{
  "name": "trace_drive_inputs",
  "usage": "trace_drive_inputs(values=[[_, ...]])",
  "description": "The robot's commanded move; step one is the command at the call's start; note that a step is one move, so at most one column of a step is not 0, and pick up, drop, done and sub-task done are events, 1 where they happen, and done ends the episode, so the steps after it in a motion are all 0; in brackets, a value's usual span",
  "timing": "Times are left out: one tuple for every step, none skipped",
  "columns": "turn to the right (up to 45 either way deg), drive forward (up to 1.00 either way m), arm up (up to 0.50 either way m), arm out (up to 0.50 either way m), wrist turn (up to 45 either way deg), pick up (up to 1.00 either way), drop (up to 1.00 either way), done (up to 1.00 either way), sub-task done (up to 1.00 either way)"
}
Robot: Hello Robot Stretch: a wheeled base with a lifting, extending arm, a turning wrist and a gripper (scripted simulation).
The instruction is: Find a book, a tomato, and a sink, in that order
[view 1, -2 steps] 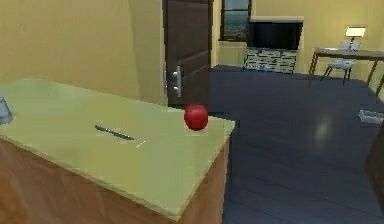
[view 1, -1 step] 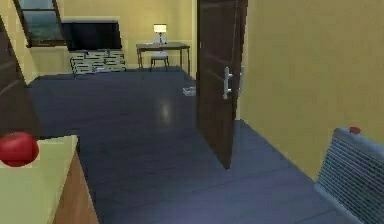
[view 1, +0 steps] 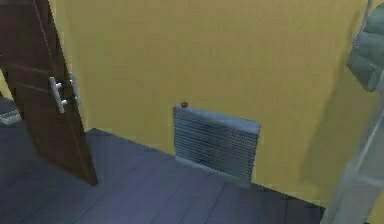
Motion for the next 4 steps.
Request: trace_drive_inputs(values=[[45.0, 0.00, 0.00, 0.00, 0.0, 0.00, 0.00, 0.00, 0.00], [45.0, 0.00, 0.00, 0.00, 0.0, 0.00, 0.00, 0.00, 0.00], [0.0, 0.05, 0.00, 0.00, 0.0, 0.00, 0.00, 0.00, 0.00], [-18.0, 0.00, 0.00, 0.00, 0.0, 0.00, 0.00, 0.00, 0.00]])
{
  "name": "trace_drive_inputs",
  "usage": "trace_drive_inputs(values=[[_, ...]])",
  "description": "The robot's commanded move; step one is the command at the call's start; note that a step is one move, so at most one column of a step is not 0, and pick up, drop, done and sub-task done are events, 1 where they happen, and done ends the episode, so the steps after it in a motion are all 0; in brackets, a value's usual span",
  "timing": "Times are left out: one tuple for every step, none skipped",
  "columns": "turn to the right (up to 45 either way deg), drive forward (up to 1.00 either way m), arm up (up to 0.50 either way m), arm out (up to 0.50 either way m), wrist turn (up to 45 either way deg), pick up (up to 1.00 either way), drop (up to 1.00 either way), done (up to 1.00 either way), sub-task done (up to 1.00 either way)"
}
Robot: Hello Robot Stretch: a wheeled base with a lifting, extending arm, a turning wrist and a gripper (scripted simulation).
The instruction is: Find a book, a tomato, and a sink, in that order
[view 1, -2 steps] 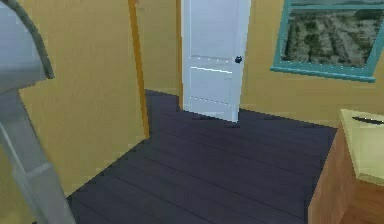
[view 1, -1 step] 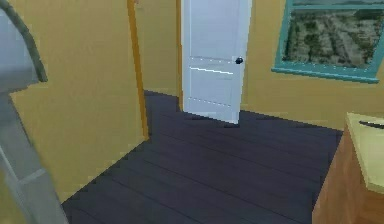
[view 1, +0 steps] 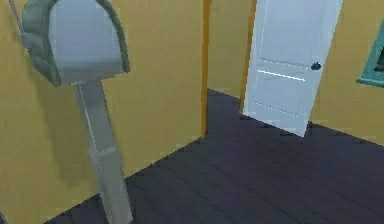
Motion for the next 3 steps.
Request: trace_drive_inputs(values=[[0.0, 0.55, 0.00, 0.00, 0.0, 0.00, 0.00, 0.00, 0.00], [24.0, 0.00, 0.00, 0.00, 0.0, 0.00, 0.00, 0.00, 0.00], [0.0, 1.00, 0.00, 0.00, 0.0, 0.00, 0.00, 0.00, 0.00]])
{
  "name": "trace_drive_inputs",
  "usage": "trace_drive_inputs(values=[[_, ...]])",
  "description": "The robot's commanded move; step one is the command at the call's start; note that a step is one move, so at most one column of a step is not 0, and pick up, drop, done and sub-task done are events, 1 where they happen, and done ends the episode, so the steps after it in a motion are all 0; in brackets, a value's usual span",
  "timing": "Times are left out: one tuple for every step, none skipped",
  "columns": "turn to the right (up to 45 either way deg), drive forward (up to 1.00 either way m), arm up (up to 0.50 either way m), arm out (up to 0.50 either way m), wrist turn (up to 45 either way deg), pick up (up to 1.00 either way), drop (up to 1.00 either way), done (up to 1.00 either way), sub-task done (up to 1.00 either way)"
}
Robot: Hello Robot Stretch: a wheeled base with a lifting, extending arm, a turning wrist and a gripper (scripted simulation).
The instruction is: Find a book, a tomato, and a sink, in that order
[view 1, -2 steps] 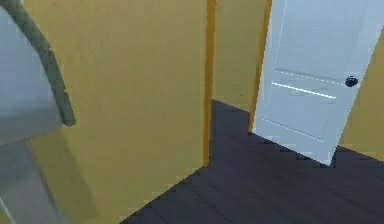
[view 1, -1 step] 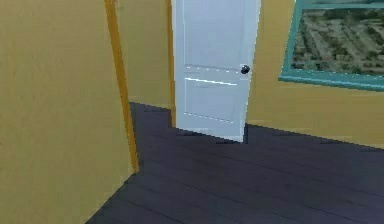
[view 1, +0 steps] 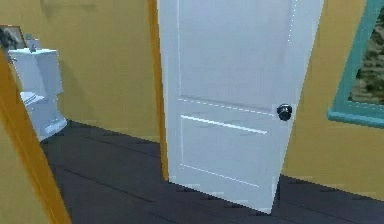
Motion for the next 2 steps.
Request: trace_drive_inputs(values=[[6.0, 0.00, 0.00, 0.00, 0.0, 0.00, 0.00, 0.00, 0.00], [0.0, 0.55, 0.00, 0.00, 0.0, 0.00, 0.00, 0.00, 0.00]])
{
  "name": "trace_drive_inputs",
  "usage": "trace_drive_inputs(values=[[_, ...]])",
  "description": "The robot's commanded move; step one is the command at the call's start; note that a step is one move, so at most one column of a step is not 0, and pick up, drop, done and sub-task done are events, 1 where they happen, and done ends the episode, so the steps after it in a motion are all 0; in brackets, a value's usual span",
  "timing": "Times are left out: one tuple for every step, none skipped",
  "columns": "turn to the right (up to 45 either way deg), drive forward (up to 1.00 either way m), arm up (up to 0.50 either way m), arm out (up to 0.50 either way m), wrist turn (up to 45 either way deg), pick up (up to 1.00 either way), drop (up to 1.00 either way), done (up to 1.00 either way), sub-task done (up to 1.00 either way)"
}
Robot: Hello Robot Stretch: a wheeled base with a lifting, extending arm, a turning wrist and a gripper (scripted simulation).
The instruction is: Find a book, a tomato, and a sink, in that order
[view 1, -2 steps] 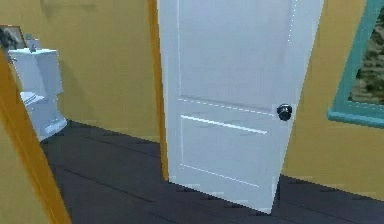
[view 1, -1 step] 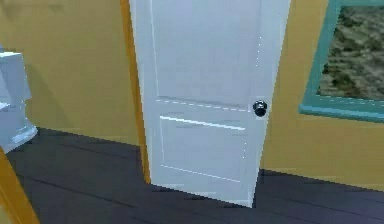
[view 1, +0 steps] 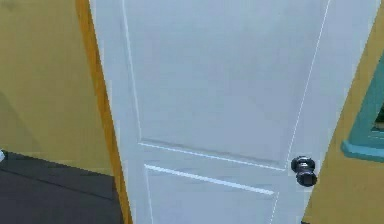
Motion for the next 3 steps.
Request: trace_drive_inputs(values=[[-45.0, 0.00, 0.00, 0.00, 0.0, 0.00, 0.00, 0.00, 0.00], [-36.0, 0.00, 0.00, 0.00, 0.0, 0.00, 0.00, 0.00, 0.00], [0.0, 0.00, 0.00, 0.00, 0.0, 0.00, 0.00, 1.00, 0.00]])
